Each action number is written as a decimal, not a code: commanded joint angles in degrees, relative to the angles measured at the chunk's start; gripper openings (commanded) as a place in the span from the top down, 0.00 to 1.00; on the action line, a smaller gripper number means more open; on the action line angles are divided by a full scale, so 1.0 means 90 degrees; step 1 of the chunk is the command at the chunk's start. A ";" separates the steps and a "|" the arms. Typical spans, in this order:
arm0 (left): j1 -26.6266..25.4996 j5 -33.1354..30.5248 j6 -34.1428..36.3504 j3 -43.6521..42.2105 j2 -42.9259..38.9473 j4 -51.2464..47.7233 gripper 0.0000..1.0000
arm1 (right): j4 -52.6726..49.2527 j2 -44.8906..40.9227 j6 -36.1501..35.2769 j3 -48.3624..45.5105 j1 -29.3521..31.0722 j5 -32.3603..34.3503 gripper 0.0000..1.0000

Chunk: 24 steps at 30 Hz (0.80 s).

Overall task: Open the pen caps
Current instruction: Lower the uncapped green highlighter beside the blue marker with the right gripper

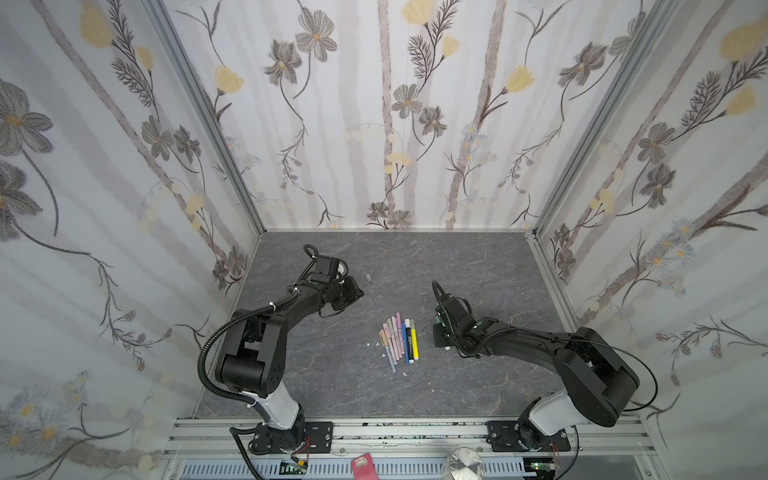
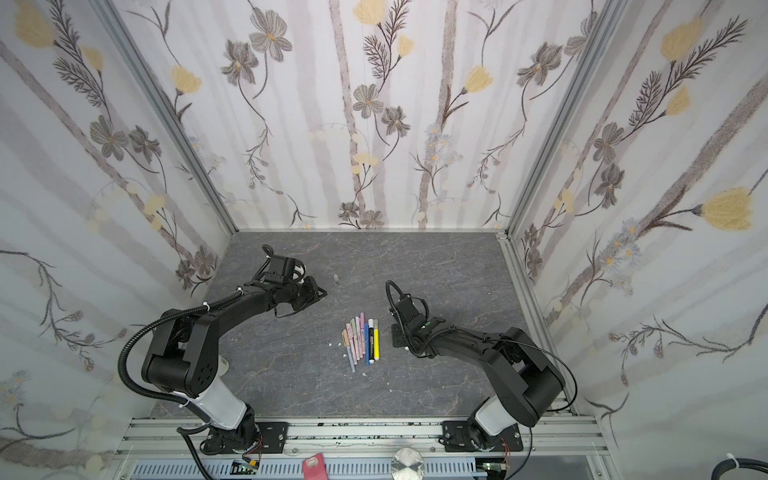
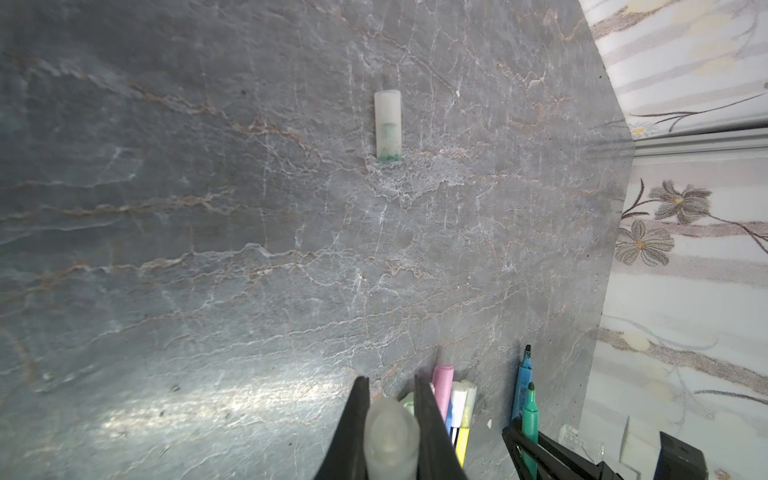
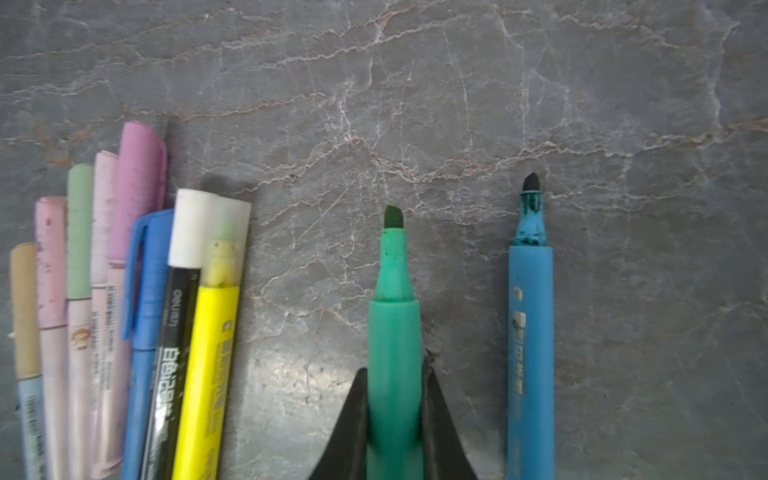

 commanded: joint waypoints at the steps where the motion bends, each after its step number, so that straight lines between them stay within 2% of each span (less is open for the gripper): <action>1: 0.0013 0.0085 0.0139 -0.0016 0.0086 0.0169 1.00 | -0.0417 0.0123 0.0051 0.0230 0.0025 0.0625 0.96; 7: 0.0040 0.0107 0.0162 0.0001 0.0353 0.0356 1.00 | -0.0429 0.0274 0.0026 0.0256 0.0045 0.0668 0.87; 21: 0.0096 0.0164 0.0162 0.0035 0.0534 0.0479 1.00 | -0.0655 0.0644 -0.0065 0.0505 0.0077 0.0909 0.79; 24: 0.0101 0.0173 0.0152 -0.0023 0.0541 0.0510 1.00 | -0.0692 0.0655 -0.0094 0.0539 0.0093 0.0946 0.75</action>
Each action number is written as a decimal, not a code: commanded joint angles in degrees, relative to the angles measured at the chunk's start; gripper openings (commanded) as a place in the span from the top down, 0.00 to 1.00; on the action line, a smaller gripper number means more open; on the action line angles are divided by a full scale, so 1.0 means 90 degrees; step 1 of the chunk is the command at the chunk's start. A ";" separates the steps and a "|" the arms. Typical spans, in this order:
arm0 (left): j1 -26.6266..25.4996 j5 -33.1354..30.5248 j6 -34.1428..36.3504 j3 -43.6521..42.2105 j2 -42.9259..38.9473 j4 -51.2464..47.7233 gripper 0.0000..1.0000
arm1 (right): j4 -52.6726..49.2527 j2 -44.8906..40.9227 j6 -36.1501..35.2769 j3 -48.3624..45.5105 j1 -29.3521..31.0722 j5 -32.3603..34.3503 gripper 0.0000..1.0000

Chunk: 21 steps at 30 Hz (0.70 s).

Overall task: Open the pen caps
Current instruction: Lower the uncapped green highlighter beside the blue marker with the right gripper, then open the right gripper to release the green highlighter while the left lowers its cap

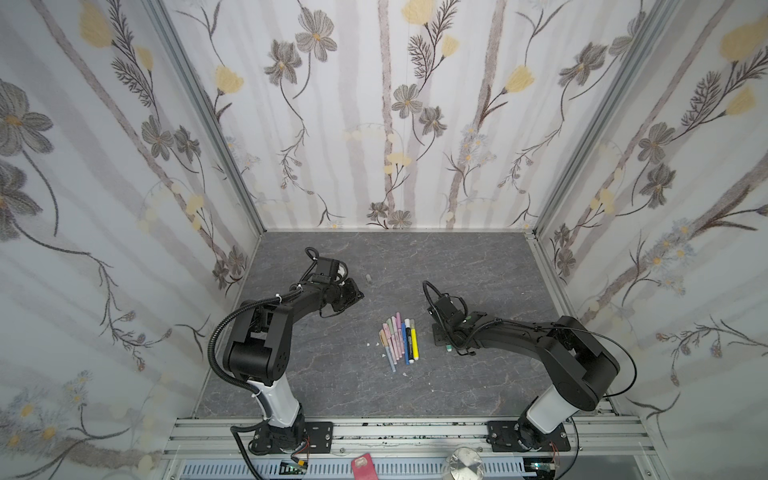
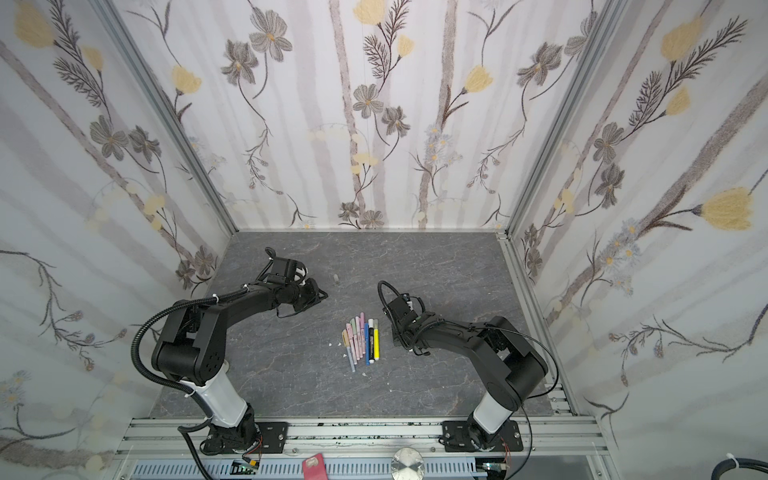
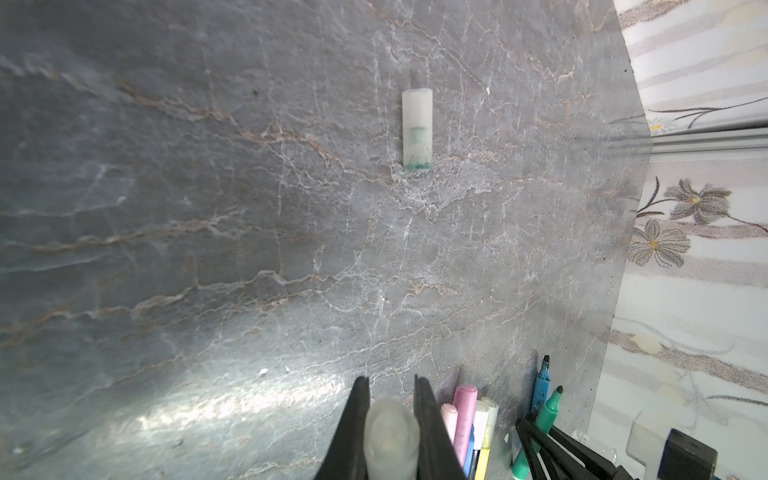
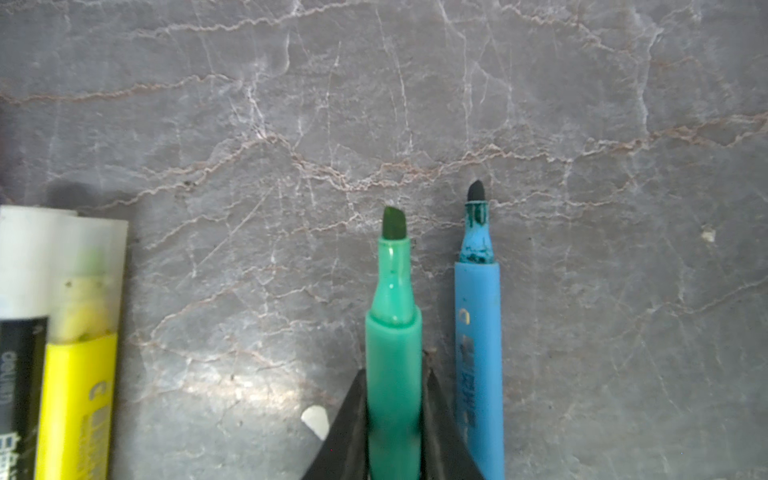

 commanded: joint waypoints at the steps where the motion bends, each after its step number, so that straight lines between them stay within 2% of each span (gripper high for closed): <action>1: 0.0004 0.0033 0.0067 -0.0050 0.0016 0.0197 1.00 | -0.0146 0.0024 -0.0028 0.0063 0.0011 0.0191 0.75; 8: 0.0037 0.0030 0.0067 -0.0037 0.0072 0.0249 1.00 | -0.0237 -0.0071 -0.0057 0.0112 0.0049 0.0349 0.75; 15: 0.0077 0.0054 0.0084 0.0290 0.0425 0.0260 1.00 | -0.0326 -0.0838 -0.0261 0.0270 0.0072 0.0424 0.63; 21: 0.0137 -0.0029 0.0243 0.0750 0.0946 0.0249 1.00 | -0.0583 -0.1199 -0.0411 0.0553 0.0073 0.0383 0.61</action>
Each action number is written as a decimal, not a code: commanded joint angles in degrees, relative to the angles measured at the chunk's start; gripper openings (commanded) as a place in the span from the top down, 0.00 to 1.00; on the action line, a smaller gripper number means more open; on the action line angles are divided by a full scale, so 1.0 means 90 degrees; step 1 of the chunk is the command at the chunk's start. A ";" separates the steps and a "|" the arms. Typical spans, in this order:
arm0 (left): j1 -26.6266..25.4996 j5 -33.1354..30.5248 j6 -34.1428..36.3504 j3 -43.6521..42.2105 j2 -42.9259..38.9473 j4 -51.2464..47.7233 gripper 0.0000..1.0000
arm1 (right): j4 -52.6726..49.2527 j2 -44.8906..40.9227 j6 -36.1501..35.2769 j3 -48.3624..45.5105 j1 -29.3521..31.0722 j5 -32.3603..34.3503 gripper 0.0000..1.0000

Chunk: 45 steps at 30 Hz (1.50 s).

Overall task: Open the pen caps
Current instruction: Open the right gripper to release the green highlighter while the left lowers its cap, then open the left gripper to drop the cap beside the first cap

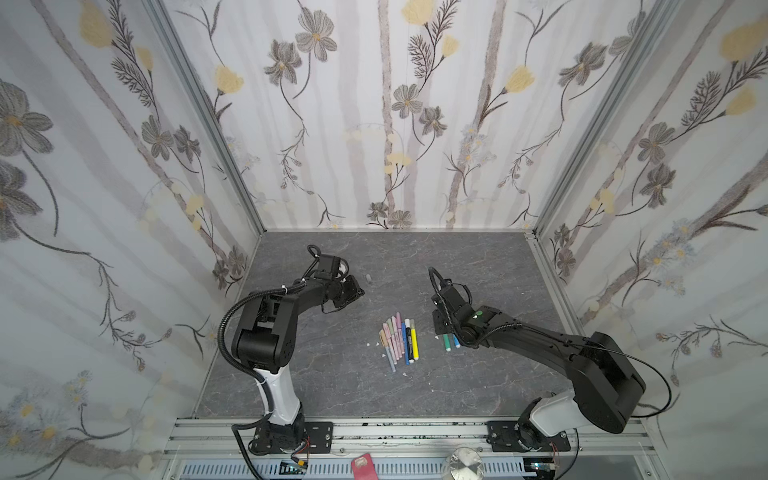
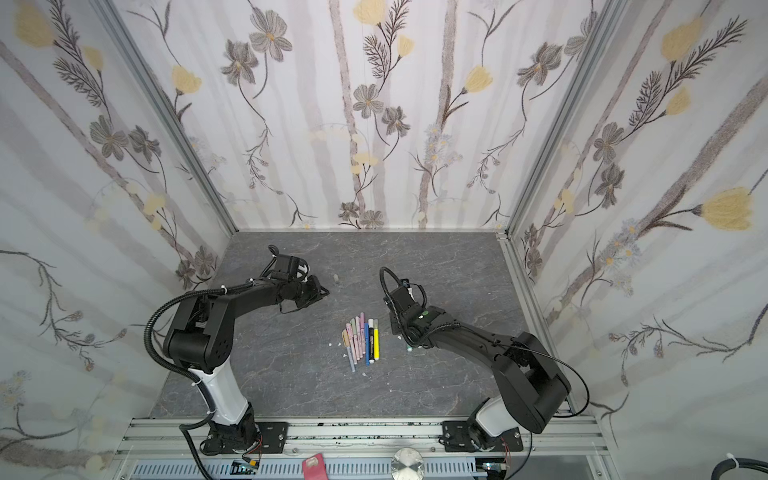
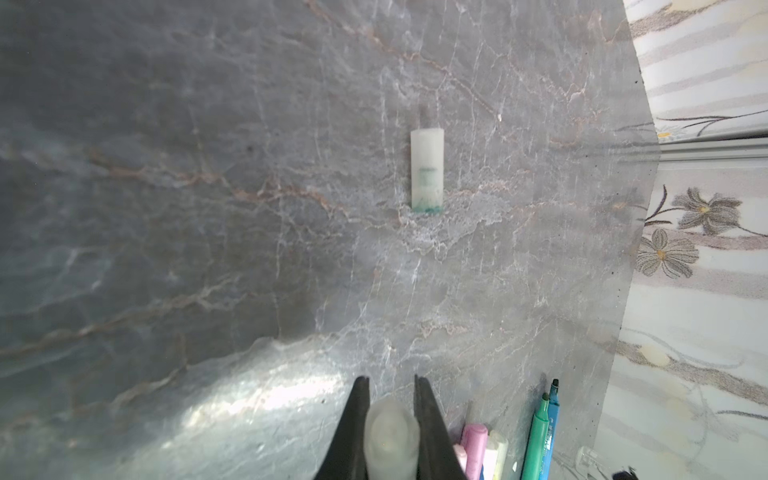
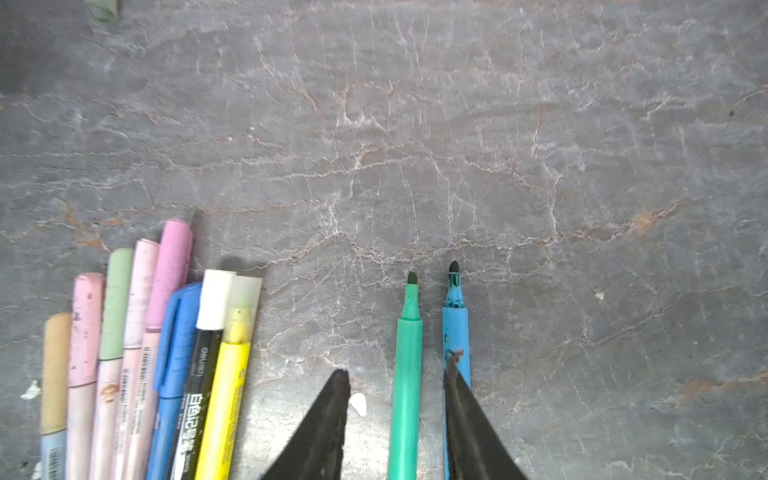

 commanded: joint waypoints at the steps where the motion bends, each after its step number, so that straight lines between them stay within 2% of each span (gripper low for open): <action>1: 0.0055 -0.0055 0.0157 0.0284 0.0346 0.0103 1.00 | -0.0255 -0.0191 -0.0087 0.0105 0.0004 0.0063 0.61; 8: 0.0119 -0.0055 0.0167 0.0803 0.0984 0.0042 1.00 | -0.0290 -0.0535 -0.0037 -0.0077 -0.0006 0.0022 0.60; 19: 0.0133 -0.0181 0.0169 0.1417 0.1324 -0.0175 0.95 | -0.0247 -0.0824 0.0000 -0.0469 -0.0008 -0.0002 0.60; 36: 0.0138 -0.0207 0.0202 0.1437 0.1406 -0.0223 0.78 | -0.0127 -0.0782 0.0021 -0.0606 -0.0004 -0.0070 0.60; 45: 0.0148 -0.0200 0.0235 0.1422 0.1434 -0.0214 0.74 | -0.0061 -0.0727 0.0063 -0.0671 -0.0010 -0.0165 0.60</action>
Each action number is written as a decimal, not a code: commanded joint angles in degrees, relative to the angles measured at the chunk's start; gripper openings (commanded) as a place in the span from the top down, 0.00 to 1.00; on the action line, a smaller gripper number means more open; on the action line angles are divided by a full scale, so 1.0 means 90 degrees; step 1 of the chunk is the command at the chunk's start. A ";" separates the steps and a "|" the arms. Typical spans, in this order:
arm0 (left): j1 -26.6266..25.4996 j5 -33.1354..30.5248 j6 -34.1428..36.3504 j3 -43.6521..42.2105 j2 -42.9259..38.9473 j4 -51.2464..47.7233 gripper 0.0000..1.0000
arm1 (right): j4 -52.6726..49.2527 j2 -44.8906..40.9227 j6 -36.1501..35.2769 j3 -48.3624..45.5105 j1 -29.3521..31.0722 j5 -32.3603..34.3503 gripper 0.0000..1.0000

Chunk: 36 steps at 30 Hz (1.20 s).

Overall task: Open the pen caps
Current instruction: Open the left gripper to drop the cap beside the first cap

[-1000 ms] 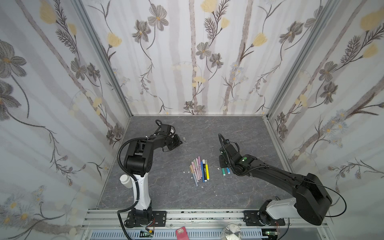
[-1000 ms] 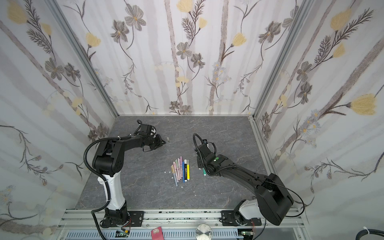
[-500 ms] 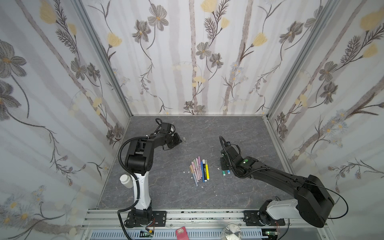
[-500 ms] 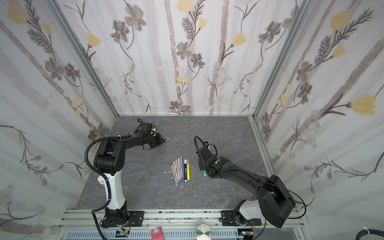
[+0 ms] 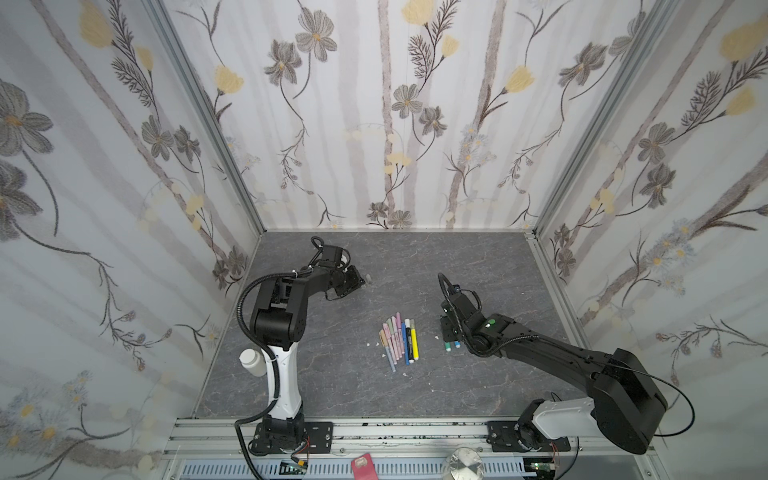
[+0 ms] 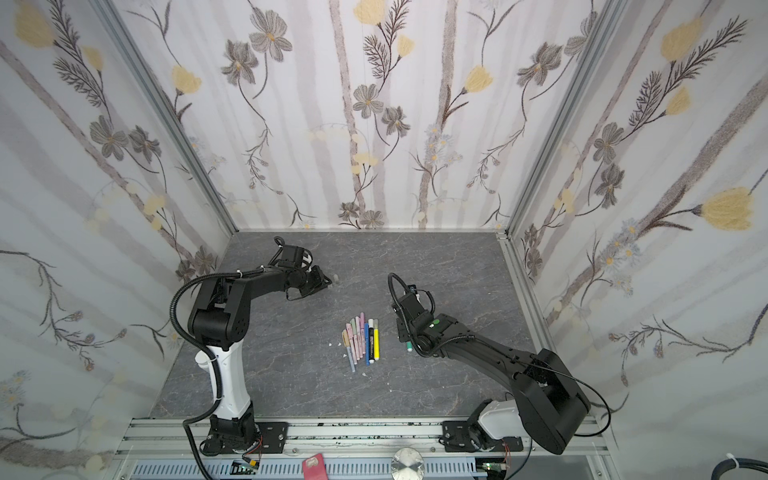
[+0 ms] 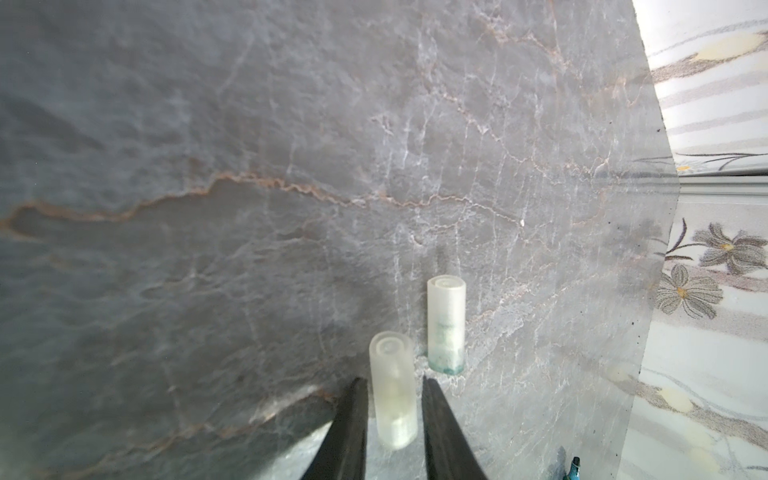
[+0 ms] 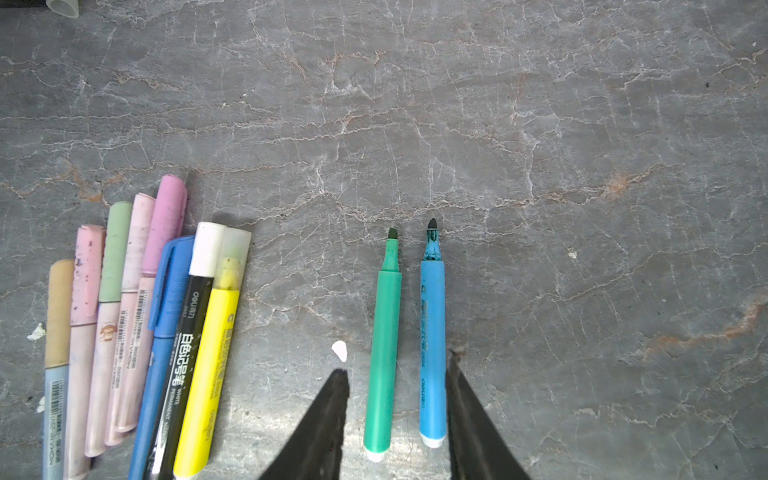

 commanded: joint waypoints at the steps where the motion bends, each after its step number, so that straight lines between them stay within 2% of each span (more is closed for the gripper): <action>1: 0.0008 -0.0104 0.0063 0.0006 0.0071 -0.0077 0.74 | 0.0119 0.0036 0.0073 -0.0021 -0.0002 -0.0061 0.60; 21: 0.0023 0.0202 -0.0232 0.0057 0.0039 0.0168 0.73 | 0.0295 0.0164 0.0131 -0.0067 0.0053 -0.0226 0.60; 36: 0.0190 0.0279 -0.0106 -0.0012 -0.0631 -0.0138 0.73 | 0.0432 0.0513 0.0251 0.0214 0.0326 -0.0405 0.60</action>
